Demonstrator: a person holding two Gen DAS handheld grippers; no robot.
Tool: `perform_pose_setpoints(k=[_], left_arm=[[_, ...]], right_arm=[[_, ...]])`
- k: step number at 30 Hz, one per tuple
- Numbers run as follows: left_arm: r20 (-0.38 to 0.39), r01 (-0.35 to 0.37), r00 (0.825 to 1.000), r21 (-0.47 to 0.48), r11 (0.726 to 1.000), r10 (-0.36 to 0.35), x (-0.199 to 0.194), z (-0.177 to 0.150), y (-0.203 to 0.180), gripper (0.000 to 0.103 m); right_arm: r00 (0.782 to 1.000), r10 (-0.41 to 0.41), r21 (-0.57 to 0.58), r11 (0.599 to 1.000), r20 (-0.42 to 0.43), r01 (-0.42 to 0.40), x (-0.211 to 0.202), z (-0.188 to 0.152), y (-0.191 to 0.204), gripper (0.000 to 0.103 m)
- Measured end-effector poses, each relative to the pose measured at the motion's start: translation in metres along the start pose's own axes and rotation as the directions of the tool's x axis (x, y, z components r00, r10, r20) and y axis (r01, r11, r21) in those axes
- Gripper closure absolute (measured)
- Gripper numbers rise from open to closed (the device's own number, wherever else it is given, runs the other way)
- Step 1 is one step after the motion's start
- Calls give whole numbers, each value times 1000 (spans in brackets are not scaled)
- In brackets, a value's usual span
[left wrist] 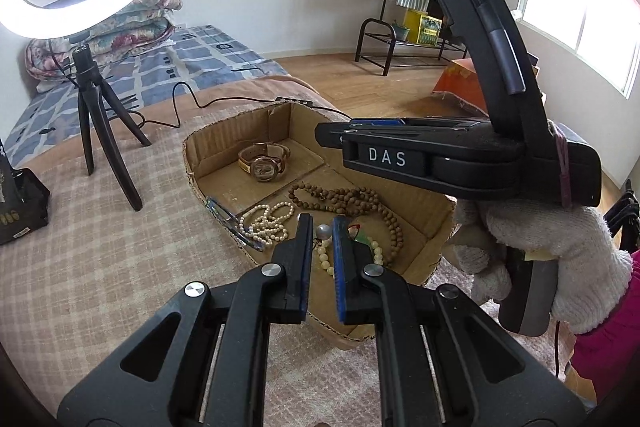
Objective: Organize jewelry
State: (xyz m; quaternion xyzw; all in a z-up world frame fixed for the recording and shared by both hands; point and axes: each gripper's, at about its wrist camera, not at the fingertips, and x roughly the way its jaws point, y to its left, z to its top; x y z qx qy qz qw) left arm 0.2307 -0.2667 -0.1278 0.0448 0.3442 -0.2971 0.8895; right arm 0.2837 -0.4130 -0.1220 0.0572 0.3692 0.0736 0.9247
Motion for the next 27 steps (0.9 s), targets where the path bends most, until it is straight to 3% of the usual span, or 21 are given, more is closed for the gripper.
perform_pose_setpoints(k=[1,2,4,8,9,14,27], left_arm=[[-1,-4,1000,4,1000,4,0,0,0,88],[-1,-4,1000,7,1000,4,0,0,0,68],[19,-8,1000,7,1000,7,-4,0,-1,44],[34,-29,999,14,999,29,-6,1,-2,33],[35,-31,999,9,999,30,-6,1,-1,31],[34,-44,998,0,999,44,-7,0,1,28],[41,-50,998,2,999,50,-15,1,0,28]], right_arm=[[1000,-2,6,1000,4,2,-1,0,-1,65],[1000,-2,11,1000,9,2,-1,0,-1,60],[1000,-7,11,1000,17,7,-2,0,-1,33],[998,-49,-16,999,30,49,-4,0,4,18],[998,-59,-18,998,32,59,-4,0,4,11],[996,-81,-7,997,41,81,-7,1,4,1],[992,-118,-12,993,52,119,-21,1,8,0]])
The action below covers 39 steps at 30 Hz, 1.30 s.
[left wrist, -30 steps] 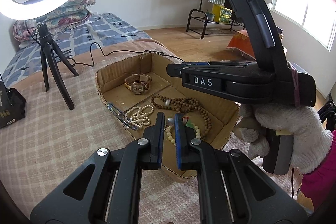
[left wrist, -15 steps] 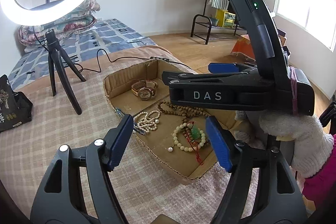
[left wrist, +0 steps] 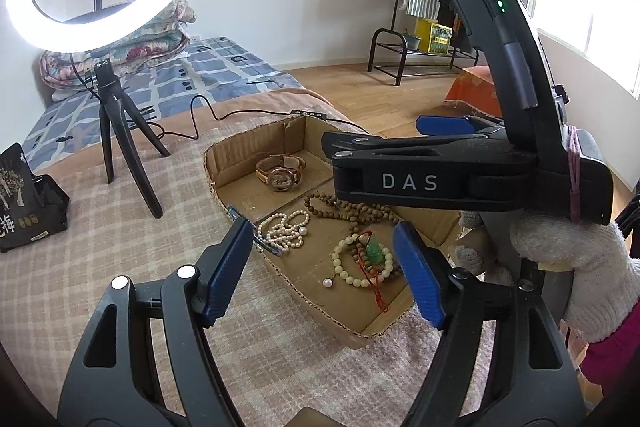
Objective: Organize jewelry
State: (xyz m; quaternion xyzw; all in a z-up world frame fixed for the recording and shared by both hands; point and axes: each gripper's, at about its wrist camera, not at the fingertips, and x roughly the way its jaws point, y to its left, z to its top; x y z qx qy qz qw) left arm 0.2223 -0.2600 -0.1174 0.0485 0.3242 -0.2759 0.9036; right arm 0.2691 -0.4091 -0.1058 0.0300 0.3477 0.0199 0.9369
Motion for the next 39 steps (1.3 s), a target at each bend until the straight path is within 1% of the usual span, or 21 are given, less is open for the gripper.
perform_pose_setpoints(k=[7,14,23,28,34,36,37,38,39], left_arm=[[17,-11,1000,7,1000,10,-15,2,-3,28],[39,-28,999,26,999,27,-44,4,-3,28],[78,-43,996,47,998,39,-101,7,-2,28],[109,-50,993,63,997,43,-134,5,-5,28],[113,-52,993,47,998,46,-167,-5,-4,28],[121,-52,992,35,998,47,-177,-8,-2,24],[124,-53,991,28,998,49,-182,-10,-2,15],[130,-53,990,21,998,50,-186,-12,-1,11],[139,-52,989,18,998,49,-190,-14,-1,10]], right_arm=[[1000,-16,14,1000,27,16,-16,5,0,0],[998,-32,34,999,58,31,-42,12,0,0],[993,-58,45,998,100,54,-95,19,9,0],[992,-59,40,998,112,55,-126,11,18,0],[989,-86,45,996,124,81,-158,0,26,0],[987,-95,38,995,126,91,-168,-5,31,0],[987,-102,32,995,126,99,-172,-8,34,0],[986,-108,29,994,127,106,-176,-10,36,0],[985,-112,27,994,128,109,-179,-13,38,0]])
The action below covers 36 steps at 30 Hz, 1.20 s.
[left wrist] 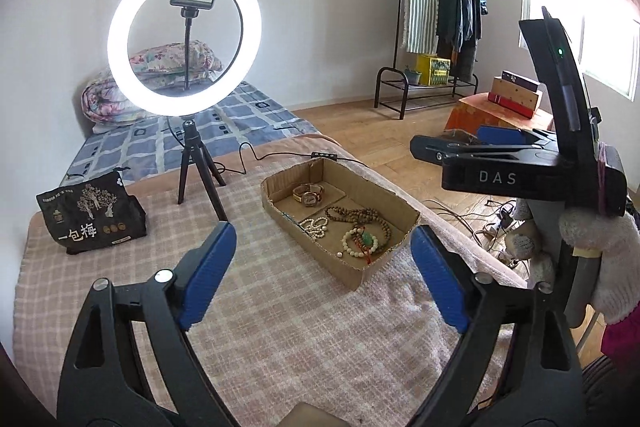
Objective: Organize jewelry
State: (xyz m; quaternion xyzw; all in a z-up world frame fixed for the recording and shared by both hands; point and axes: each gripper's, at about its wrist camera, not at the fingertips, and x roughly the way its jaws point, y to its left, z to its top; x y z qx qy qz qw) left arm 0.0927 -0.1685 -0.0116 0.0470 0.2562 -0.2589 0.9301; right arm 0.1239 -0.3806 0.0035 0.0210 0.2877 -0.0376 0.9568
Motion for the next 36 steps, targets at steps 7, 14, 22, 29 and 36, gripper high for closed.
perform_pose_setpoints(k=[7,14,22,29,36], left_arm=[[4,-1,1000,-9,1000,1,-12,-6,2,6],[-2,-34,999,9,999,34,-14,-11,2,5],[-2,-78,997,50,996,78,-19,-15,-5,2],[-7,-100,995,60,993,101,-22,-15,-6,0],[-9,-109,994,58,992,110,-25,-15,-8,0]], right_arm=[[1000,-16,-2,1000,22,16,-19,-16,7,0],[999,-16,23,1000,44,15,-19,-22,6,0],[999,-17,28,999,31,17,-12,-28,7,0],[999,-18,39,999,30,17,-10,-29,7,0],[1000,-18,30,999,18,17,-8,-30,8,0]])
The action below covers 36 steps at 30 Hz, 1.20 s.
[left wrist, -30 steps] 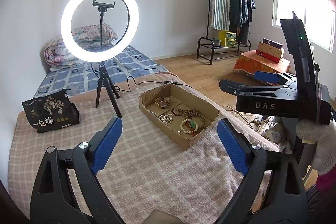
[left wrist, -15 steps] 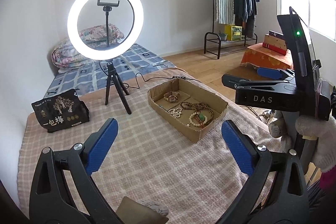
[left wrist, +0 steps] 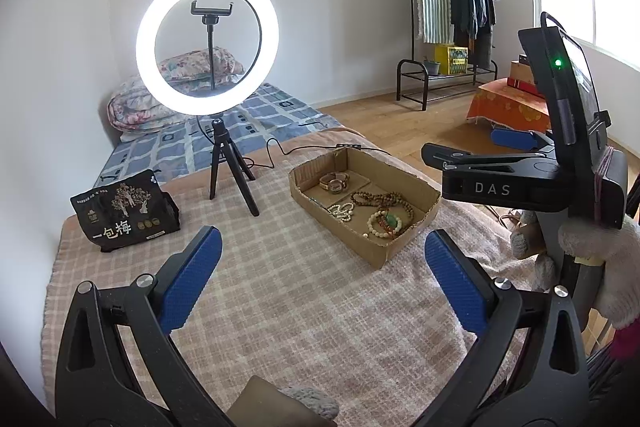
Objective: Organize jewelry
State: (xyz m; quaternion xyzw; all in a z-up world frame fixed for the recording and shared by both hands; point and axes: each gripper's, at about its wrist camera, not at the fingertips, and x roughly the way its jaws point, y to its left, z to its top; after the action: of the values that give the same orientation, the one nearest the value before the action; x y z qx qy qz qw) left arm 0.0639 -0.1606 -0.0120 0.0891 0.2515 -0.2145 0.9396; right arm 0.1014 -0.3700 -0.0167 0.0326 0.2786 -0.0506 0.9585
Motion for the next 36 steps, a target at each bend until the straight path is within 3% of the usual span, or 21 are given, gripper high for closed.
perform_pose_setpoints(k=[36], left_arm=[[13,-26,1000,1,1000,26,-6,2,2,0]], right_arm=[[1000,-1,-3,1000,-22,1,3,-3,4,0]])
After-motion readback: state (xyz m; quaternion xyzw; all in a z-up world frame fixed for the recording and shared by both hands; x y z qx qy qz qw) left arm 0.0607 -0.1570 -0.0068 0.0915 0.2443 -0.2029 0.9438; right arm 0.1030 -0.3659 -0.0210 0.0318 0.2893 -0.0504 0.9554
